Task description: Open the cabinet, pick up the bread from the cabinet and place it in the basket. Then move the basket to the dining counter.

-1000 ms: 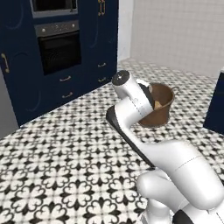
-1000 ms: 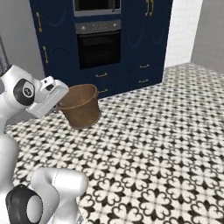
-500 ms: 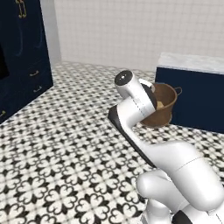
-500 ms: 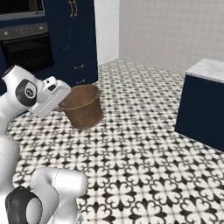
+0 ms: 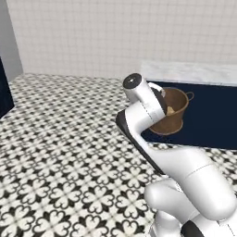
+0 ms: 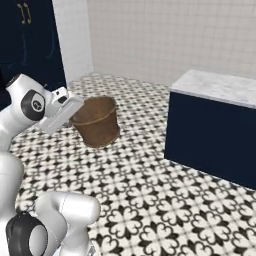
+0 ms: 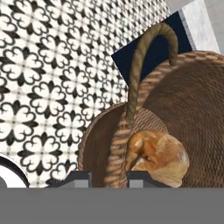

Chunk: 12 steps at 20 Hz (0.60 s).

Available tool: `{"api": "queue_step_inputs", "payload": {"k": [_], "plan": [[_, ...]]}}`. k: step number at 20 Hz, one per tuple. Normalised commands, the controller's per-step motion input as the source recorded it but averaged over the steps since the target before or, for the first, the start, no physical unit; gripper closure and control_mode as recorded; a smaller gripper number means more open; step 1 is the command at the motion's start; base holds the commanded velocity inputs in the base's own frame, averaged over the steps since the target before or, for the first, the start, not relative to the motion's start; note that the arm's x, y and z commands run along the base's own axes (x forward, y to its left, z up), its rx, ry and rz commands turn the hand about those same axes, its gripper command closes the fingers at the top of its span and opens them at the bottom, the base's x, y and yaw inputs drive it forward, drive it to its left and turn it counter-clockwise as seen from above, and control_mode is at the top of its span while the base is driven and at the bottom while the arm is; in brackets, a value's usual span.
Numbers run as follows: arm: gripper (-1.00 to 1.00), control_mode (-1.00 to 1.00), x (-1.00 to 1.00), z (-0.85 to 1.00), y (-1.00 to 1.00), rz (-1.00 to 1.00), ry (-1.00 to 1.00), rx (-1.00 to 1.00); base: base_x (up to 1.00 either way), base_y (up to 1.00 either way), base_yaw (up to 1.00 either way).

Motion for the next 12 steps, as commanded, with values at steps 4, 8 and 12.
{"api": "queue_step_inputs", "payload": {"k": [4,8,12], "plan": [[1.0,1.0,0.0,0.0,0.0,0.0,0.0,0.0,1.0,-0.2,-0.34],[1.0,1.0,0.0,0.0,0.0,0.0,0.0,0.0,1.0,-0.23,-0.3],[1.0,1.0,0.0,0.0,0.0,0.0,0.0,0.0,1.0,-0.29,-0.23]]}}
